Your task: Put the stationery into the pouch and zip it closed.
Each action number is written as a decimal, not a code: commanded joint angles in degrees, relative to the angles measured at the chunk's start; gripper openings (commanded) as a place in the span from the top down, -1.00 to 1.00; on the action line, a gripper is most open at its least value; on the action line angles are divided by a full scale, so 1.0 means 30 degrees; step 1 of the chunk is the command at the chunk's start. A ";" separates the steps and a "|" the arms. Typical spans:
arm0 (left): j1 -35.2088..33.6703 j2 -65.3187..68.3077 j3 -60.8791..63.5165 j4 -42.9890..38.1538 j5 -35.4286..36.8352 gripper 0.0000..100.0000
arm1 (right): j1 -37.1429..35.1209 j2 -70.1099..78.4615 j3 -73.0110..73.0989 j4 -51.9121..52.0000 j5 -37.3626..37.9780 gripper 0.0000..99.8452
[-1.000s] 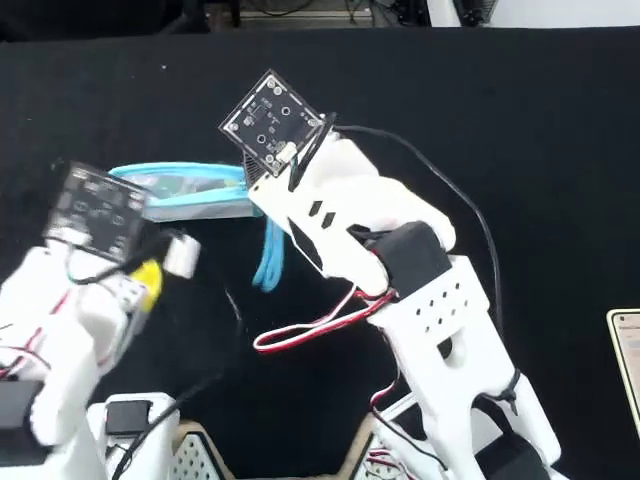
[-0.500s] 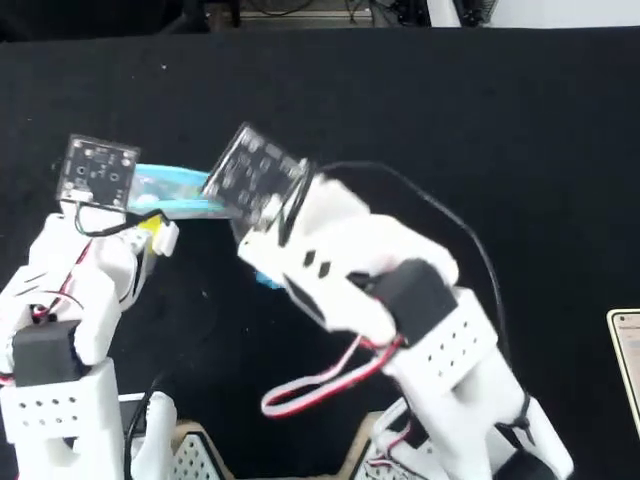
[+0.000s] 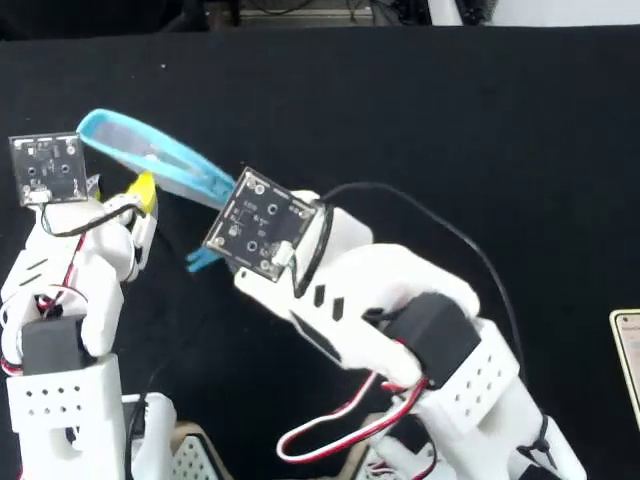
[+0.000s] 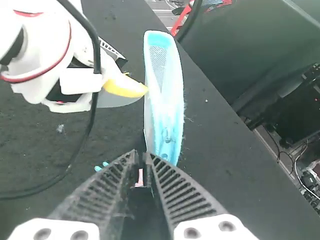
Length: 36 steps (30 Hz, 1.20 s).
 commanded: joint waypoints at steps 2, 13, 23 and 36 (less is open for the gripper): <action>0.0894 -0.0234 0.0249 -0.0615 0.0352 0.60 | -0.0088 -0.0542 0.0396 0.1348 0.0117 0.94; 0.0923 -0.0234 0.0308 -0.0469 0.0352 0.60 | 0.0440 -0.2447 1.1853 -0.7619 -0.4396 0.55; 0.0982 -0.0234 0.0308 -0.0440 0.0352 0.60 | 0.2344 -0.0249 1.4989 -1.5736 -0.8762 0.41; 0.0982 -0.0234 0.0308 -0.0440 0.0352 0.60 | 0.2227 0.0132 1.5136 -1.7231 -0.7209 0.99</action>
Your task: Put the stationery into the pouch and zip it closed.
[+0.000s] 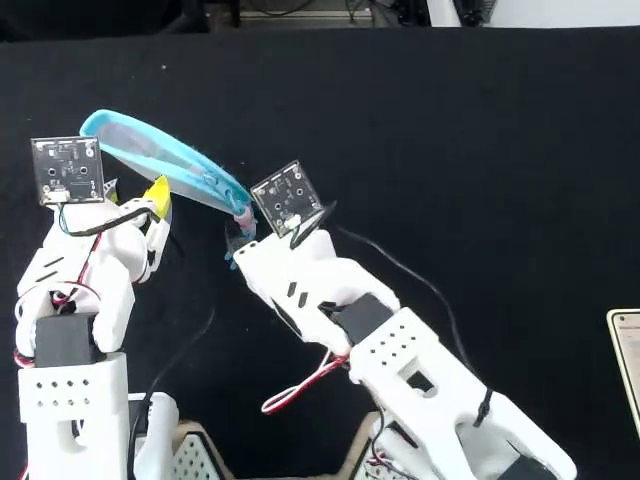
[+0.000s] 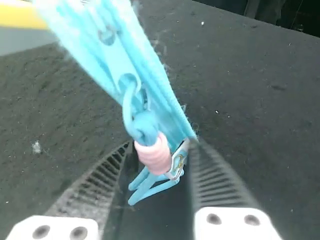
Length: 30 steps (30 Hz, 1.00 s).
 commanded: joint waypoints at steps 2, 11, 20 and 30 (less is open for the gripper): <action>0.0278 -0.0264 -0.0308 -0.0234 0.0205 0.60 | 0.0293 -0.2212 0.0103 -0.0117 0.1524 0.98; 0.0278 -0.0264 -0.0308 -0.0234 0.0205 0.60 | 0.0205 -0.5436 0.0747 0.2930 0.1641 0.97; 0.0278 -0.0264 -0.0337 -0.0234 0.0205 0.60 | -0.0557 -0.5407 0.2095 0.0645 0.1641 0.97; 0.0278 -0.0264 -0.0337 -0.0234 0.0205 0.60 | -0.1289 -0.5407 0.3619 -0.0557 0.1495 0.72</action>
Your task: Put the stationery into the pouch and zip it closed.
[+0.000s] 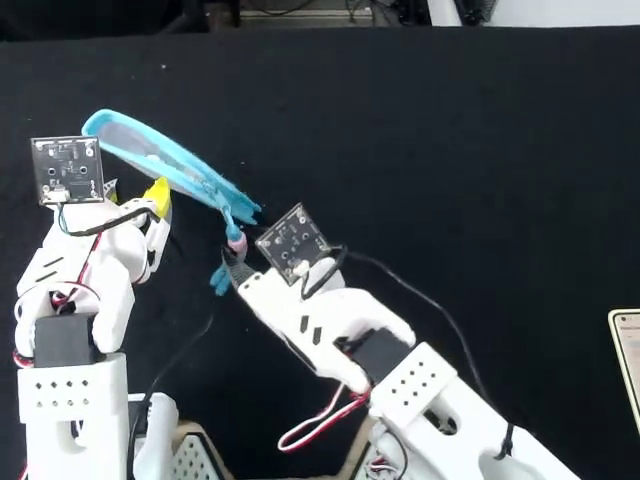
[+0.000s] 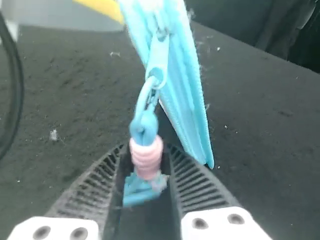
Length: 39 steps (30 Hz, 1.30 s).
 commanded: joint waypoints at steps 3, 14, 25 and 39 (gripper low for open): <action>0.0249 -0.0264 -0.0337 -0.0234 0.0205 0.60 | -0.0176 -0.0571 -0.0337 -0.0615 0.0059 0.77; 0.0249 -0.0264 -0.0337 -0.0234 0.0205 0.60 | -0.0147 0.2857 -0.2593 -0.1377 0.0059 0.79; 0.0249 -0.0264 -0.0337 -0.0234 0.0205 0.60 | -0.0176 0.3473 -0.3473 -0.1377 -0.0147 0.79; 0.0249 -0.0264 -0.0337 -0.0234 0.0205 0.60 | -0.0088 0.3619 -0.3707 -0.1201 -0.2256 0.80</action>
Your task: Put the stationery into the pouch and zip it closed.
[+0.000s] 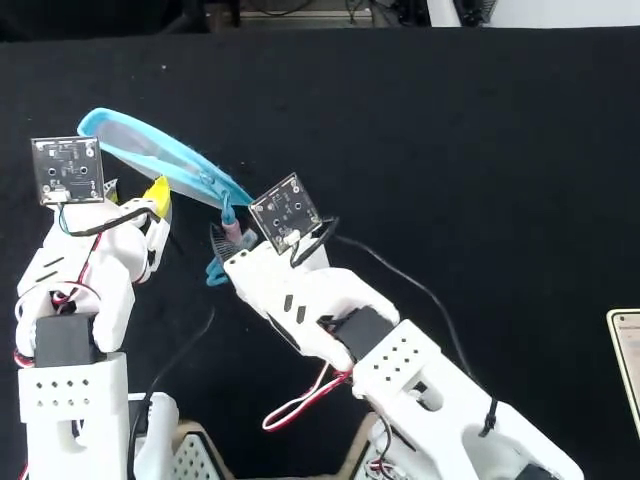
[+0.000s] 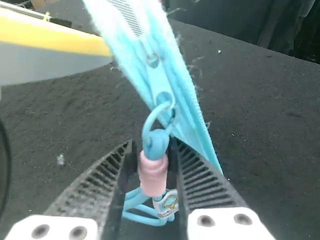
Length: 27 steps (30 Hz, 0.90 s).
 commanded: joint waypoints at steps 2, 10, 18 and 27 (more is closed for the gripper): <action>0.0249 -0.0264 -0.0337 -0.0234 0.0205 0.60 | -0.0059 0.0132 -0.0366 -0.0293 0.0850 0.83; 0.0220 -0.0264 -0.0308 -0.0234 0.0147 0.60 | 0.2725 -0.0015 -0.2183 0.1612 0.3165 0.98; 0.0249 -0.0264 -0.0513 0.1934 0.0117 0.60 | 0.2725 0.0161 -1.0242 0.9231 0.3370 0.98; 0.0278 -0.0264 -0.0513 0.3341 -0.0821 0.60 | 0.2813 0.1714 -1.1179 0.8322 0.7238 0.98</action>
